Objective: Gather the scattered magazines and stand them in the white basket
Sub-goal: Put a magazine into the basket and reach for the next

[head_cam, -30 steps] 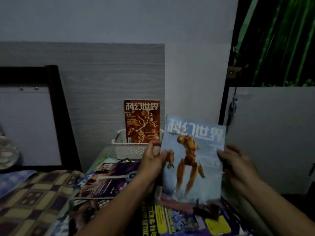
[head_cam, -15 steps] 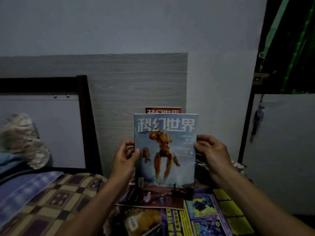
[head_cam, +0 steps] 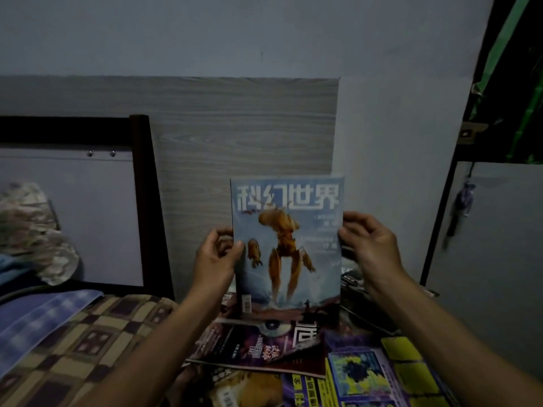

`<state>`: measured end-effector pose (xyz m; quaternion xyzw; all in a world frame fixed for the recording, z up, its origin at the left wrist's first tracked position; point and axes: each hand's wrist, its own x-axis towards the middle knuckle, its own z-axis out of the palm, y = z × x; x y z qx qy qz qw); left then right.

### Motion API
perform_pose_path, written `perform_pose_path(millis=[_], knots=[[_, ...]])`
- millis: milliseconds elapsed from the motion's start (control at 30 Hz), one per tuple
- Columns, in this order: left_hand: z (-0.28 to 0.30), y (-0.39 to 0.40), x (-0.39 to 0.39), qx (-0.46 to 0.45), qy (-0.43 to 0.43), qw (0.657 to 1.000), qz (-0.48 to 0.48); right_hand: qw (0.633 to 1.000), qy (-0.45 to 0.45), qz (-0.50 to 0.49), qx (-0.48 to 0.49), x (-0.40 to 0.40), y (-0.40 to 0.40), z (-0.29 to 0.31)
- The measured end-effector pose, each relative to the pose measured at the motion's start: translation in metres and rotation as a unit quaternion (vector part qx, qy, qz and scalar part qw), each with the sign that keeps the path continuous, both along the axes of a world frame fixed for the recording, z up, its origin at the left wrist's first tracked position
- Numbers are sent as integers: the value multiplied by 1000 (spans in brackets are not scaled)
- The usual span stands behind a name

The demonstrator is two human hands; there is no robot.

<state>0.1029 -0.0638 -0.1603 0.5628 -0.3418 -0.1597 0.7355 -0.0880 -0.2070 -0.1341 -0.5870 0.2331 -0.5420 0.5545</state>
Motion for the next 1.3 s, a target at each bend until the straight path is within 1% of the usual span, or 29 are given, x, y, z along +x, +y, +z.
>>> perform_pose_path(millis=[100,167,233,300,367,500,600,733,800,967,1133,1233,1300], knots=[[-34,1,2,51,-15,998,20,998,48,20,22,3,0,-41],[-41,-1,7,60,-41,997,25,996,74,39,22,6,-2,-54],[-39,-5,12,72,-66,995,26,995,99,25,1,9,-9,-57],[-32,-14,18,80,-93,992,27,994,111,-8,-18,14,-18,-53],[-19,-28,26,74,-117,989,42,993,103,-40,-43,24,-29,-40],[25,-71,56,40,-128,988,82,988,92,-84,-95,53,-70,4],[39,-112,84,49,-129,985,106,979,118,-126,-111,79,-109,16],[10,-162,104,103,-113,982,111,968,173,-166,-76,107,-146,-14],[-11,-179,113,129,-129,975,130,963,192,-181,-53,116,-161,-36],[-44,-200,128,166,-141,964,151,959,218,-183,-20,127,-182,-75],[-54,-209,130,177,-116,962,172,952,219,-215,-14,138,-191,-84],[-55,-209,129,191,-158,949,193,945,213,-248,1,140,-196,-84],[-55,-208,125,219,-204,939,170,951,204,-230,19,140,-196,-86]])
